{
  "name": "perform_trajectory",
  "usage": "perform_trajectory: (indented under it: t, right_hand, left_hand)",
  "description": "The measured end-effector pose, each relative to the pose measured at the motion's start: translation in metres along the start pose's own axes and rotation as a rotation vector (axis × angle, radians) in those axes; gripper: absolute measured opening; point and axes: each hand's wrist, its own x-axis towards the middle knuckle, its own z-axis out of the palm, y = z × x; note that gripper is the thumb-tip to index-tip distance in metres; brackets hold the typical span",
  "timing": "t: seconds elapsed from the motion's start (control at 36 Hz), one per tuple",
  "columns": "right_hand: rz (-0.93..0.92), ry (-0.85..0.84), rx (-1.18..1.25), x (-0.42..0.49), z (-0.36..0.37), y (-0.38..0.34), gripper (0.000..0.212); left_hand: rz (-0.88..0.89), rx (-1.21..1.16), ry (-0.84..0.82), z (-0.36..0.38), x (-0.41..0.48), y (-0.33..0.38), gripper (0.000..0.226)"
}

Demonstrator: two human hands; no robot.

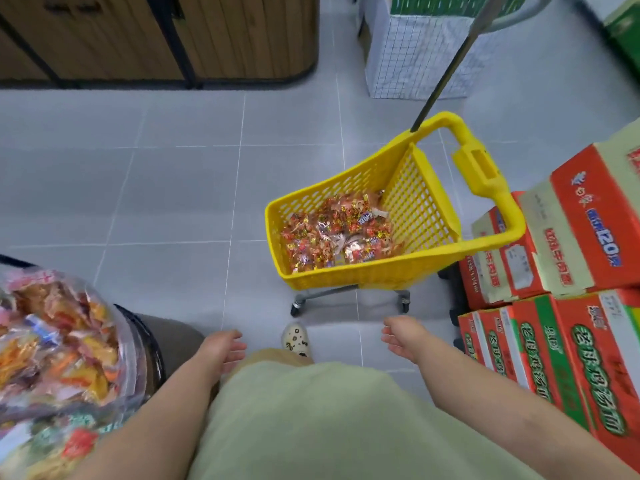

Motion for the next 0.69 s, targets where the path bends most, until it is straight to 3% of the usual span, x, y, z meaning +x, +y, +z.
perform_trajectory:
  t: [0.19,0.33,0.58,0.64,0.69]
  right_hand:
    - [-0.124,0.075,-0.043,0.028,0.001,-0.107,0.024]
    - [-0.133,-0.017,-0.052,0.048,-0.012,-0.178,0.003]
    - [-0.032,-0.081,-0.186,0.098,-0.003,-0.245,0.032]
    - [0.000,-0.111,-0.234,0.111,0.005,-0.247,0.036]
    - [-0.005,-0.134,-0.346,0.126,0.011,-0.244,0.035]
  left_hand:
    - [0.054,0.158,0.015,0.014,0.024,0.105,0.012]
    - [0.082,0.207,0.007,0.036,0.034,0.151,0.008]
    - [0.119,0.218,0.080,0.094,0.057,0.187,0.015]
    - [0.111,0.242,0.131,0.104,0.066,0.191,0.003]
    - [0.075,0.273,0.174,0.111,0.079,0.193,0.030]
